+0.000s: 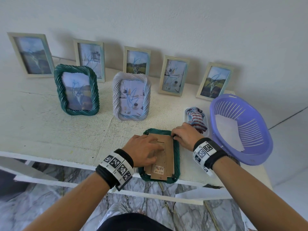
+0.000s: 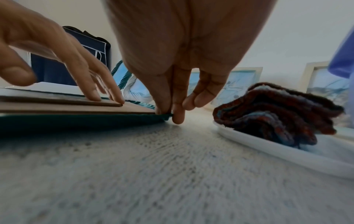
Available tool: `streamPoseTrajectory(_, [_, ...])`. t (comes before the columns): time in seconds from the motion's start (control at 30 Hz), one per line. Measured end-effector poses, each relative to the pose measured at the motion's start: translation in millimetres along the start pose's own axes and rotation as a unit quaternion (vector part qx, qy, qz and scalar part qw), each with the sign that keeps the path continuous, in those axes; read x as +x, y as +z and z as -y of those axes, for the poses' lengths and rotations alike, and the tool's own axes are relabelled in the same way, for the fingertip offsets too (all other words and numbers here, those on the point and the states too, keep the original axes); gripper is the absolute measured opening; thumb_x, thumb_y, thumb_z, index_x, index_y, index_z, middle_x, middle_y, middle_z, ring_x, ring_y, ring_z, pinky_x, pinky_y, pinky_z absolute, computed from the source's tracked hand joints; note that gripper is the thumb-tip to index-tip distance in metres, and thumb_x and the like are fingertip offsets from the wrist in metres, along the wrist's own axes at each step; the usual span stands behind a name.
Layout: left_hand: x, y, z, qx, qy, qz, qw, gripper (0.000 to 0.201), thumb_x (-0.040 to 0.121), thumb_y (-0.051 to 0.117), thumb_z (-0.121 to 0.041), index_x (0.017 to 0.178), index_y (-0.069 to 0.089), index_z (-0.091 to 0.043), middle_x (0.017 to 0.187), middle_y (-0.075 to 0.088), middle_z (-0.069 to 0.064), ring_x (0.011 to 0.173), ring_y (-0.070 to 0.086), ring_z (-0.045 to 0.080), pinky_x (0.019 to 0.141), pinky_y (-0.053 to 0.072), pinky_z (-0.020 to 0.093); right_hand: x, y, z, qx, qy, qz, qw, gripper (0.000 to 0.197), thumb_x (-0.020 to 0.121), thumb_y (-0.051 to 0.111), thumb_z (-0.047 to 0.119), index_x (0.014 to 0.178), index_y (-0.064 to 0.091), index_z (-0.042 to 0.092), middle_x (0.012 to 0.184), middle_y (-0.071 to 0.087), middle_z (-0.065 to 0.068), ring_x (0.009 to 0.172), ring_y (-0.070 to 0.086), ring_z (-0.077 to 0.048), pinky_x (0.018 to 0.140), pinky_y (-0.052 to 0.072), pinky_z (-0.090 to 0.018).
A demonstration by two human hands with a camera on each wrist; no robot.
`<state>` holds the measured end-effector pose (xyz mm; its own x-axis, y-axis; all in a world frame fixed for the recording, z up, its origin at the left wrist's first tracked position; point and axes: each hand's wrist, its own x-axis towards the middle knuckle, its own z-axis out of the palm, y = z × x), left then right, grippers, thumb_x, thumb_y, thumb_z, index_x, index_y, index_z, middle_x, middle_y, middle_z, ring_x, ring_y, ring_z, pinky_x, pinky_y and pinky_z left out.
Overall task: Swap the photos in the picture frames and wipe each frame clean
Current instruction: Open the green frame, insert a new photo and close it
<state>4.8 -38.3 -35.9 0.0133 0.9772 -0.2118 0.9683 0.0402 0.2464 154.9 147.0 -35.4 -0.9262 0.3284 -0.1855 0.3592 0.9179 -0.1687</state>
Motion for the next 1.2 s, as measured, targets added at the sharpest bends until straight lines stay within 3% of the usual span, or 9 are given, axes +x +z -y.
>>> streamPoseTrajectory(0.3, [2,5,4,0.001,0.006,-0.006,1.0,0.048,0.091,0.046,-0.052,0.138,0.039,-0.047,0.149,0.035,-0.006,0.129,0.041,0.018,0.107,0.032,0.043,2,5,-5,0.041,0.008,-0.016,0.999,0.017,0.095,0.051,0.01,0.1,0.068,0.01,0.098,0.07,-0.006,0.091,0.057,-0.028,0.086,0.04,-0.035])
streamPoseTrajectory(0.4, [2,6,5,-0.008,0.004,-0.002,1.0,0.05,0.088,0.043,-0.055,0.138,0.039,-0.047,0.149,0.034,-0.006,0.129,0.041,0.019,0.106,0.033,0.042,-4,4,-1,0.064,0.027,-0.027,0.997,0.023,0.095,0.049,0.01,0.109,0.067,0.011,0.102,0.07,-0.008,0.096,0.058,-0.03,0.087,0.037,-0.031])
streamPoseTrajectory(0.57, [-4,7,10,-0.121,-0.008,-0.024,0.992,0.065,0.08,0.035,-0.06,0.14,0.044,-0.039,0.149,0.04,-0.005,0.13,0.044,0.016,0.107,0.036,0.039,-38,9,30,0.109,0.092,-0.072,0.987,0.041,0.095,0.048,0.036,0.132,0.051,0.019,0.118,0.056,-0.007,0.11,0.049,-0.026,0.091,0.043,-0.037])
streamPoseTrajectory(0.7, [-7,12,23,-0.177,-0.085,-0.102,0.975,0.073,0.077,0.028,-0.061,0.138,0.049,-0.025,0.14,0.044,-0.001,0.125,0.045,0.018,0.104,0.041,0.042,-59,18,58,0.111,0.117,-0.036,0.986,0.052,0.092,0.046,0.055,0.138,0.042,0.031,0.127,0.044,-0.004,0.113,0.04,-0.025,0.09,0.043,-0.037])
streamPoseTrajectory(0.8, [-5,14,27,-0.161,-0.132,-0.083,0.975,0.071,0.08,0.035,-0.055,0.14,0.045,-0.018,0.137,0.044,0.002,0.123,0.042,0.022,0.102,0.04,0.04,-64,25,64,0.114,0.126,-0.01,0.985,0.054,0.091,0.047,0.057,0.138,0.039,0.033,0.134,0.037,-0.004,0.117,0.034,-0.024,0.093,0.041,-0.035])
streamPoseTrajectory(1.0, [0,12,31,-0.242,-0.154,-0.076,0.955,0.092,0.065,0.028,-0.073,0.135,0.051,-0.018,0.134,0.05,0.004,0.125,0.043,0.023,0.106,0.035,0.039,-63,31,62,0.141,0.115,-0.021,0.983,0.053,0.091,0.051,0.053,0.138,0.041,0.031,0.135,0.036,-0.004,0.116,0.031,-0.024,0.097,0.038,-0.035])
streamPoseTrajectory(1.1, [2,11,35,-0.308,-0.177,-0.068,0.932,0.077,0.073,0.045,-0.071,0.13,0.056,-0.02,0.13,0.052,0.004,0.124,0.046,0.021,0.107,0.036,0.04,-62,32,62,0.144,0.115,-0.026,0.983,0.052,0.091,0.052,0.051,0.138,0.042,0.03,0.135,0.036,-0.004,0.115,0.031,-0.024,0.097,0.037,-0.035])
streamPoseTrajectory(1.2, [4,12,39,-0.369,-0.186,-0.067,0.908,0.043,0.089,0.063,-0.045,0.125,0.059,-0.02,0.128,0.053,0.003,0.122,0.049,0.018,0.108,0.037,0.037,-62,32,63,0.144,0.115,-0.028,0.983,0.053,0.091,0.052,0.051,0.138,0.042,0.03,0.137,0.036,-0.004,0.116,0.03,-0.024,0.099,0.036,-0.035])
